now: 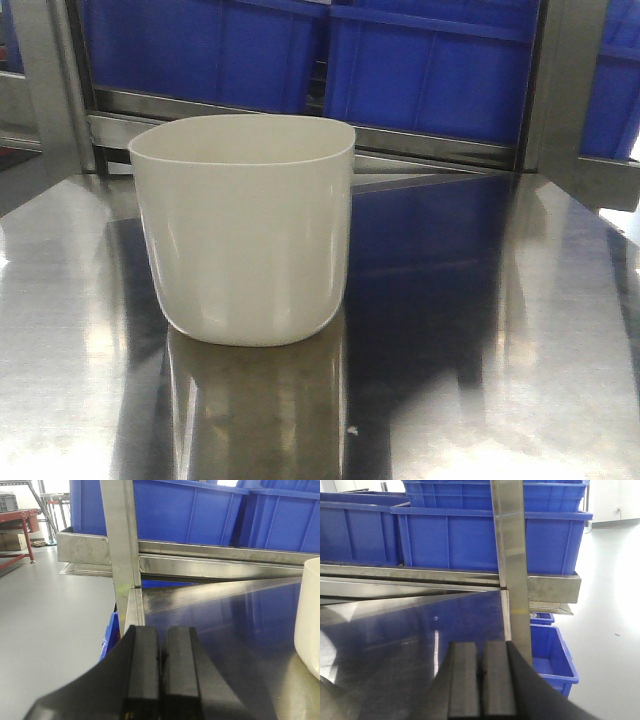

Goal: Move white bin to right shelf second layer

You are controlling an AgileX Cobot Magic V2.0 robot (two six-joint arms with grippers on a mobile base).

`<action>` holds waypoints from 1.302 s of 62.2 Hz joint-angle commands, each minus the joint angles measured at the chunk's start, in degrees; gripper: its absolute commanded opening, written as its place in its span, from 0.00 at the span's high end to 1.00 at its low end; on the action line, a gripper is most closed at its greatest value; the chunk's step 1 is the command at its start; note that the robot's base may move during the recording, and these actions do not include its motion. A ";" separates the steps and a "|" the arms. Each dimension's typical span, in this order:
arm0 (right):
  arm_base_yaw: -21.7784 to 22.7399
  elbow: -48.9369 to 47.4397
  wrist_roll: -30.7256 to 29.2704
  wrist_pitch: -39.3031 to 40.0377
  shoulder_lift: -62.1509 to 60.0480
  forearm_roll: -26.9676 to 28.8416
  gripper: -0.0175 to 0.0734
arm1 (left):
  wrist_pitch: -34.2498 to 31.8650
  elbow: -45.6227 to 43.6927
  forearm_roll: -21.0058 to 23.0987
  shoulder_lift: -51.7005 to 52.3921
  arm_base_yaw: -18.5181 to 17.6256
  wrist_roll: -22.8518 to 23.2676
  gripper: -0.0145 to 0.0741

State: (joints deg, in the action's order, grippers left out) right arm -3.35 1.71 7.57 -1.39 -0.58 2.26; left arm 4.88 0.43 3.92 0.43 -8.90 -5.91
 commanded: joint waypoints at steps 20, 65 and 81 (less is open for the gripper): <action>0.28 -0.95 -0.14 4.94 -1.17 -0.62 0.75 | -4.88 2.11 0.31 0.80 -0.06 0.20 0.74; 0.28 -0.95 -0.14 6.02 -1.17 -0.62 0.75 | -4.88 2.11 0.31 0.80 -0.06 0.20 0.74; 0.28 -0.95 -0.14 6.19 -1.17 -0.62 0.75 | -4.88 2.11 0.31 0.80 -0.06 0.20 0.74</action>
State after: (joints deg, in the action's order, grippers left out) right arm -3.35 1.71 7.57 -0.97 -0.58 2.26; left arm 4.88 0.43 3.92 0.43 -8.90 -5.91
